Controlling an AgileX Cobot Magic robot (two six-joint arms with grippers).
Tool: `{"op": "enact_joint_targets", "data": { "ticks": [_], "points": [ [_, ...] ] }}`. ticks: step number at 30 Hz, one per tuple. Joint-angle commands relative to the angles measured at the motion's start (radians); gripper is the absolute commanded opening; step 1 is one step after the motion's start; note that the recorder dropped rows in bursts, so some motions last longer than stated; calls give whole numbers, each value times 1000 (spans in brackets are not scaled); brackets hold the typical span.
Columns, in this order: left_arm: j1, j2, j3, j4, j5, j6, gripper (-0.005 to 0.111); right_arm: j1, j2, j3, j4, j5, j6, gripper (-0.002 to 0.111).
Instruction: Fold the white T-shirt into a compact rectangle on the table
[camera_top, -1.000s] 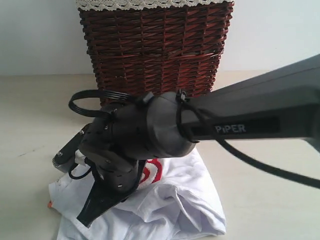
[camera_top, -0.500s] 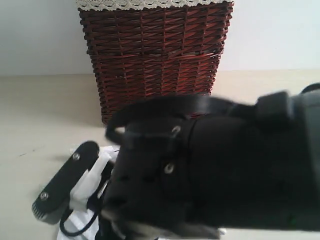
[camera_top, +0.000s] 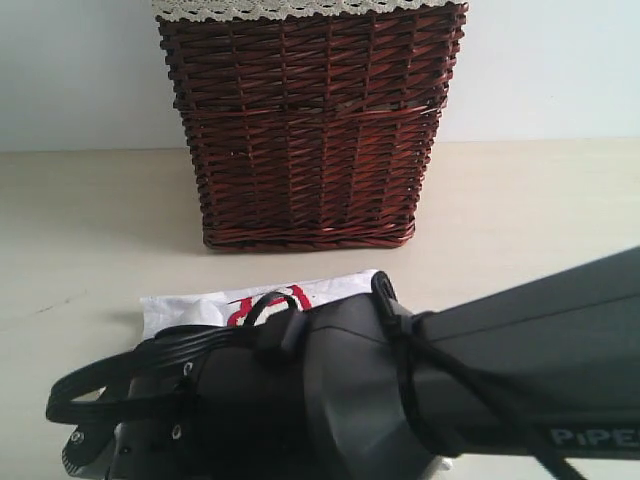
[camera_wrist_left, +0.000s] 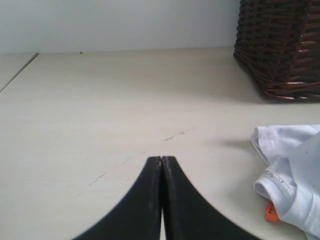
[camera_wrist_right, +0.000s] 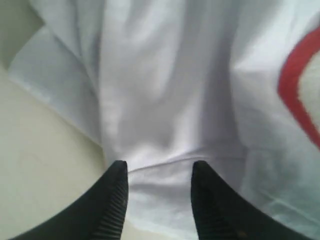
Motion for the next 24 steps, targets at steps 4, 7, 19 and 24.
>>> {"op": "enact_joint_targets", "data": {
  "ticks": [4, 7, 19, 24],
  "points": [
    [4, -6, -3, 4, -8, 1, 0, 2, 2, -15, 172, -19, -141, 51],
    [4, -6, -3, 4, -8, 1, 0, 2, 11, -15, 153, -62, -137, 54],
    [4, -6, -3, 4, -8, 1, 0, 2, 34, -69, -160, 9, 137, 0],
    [4, -6, -3, 4, -8, 1, 0, 2, 4, -153, -75, -59, 45, 0]
  ]
}}
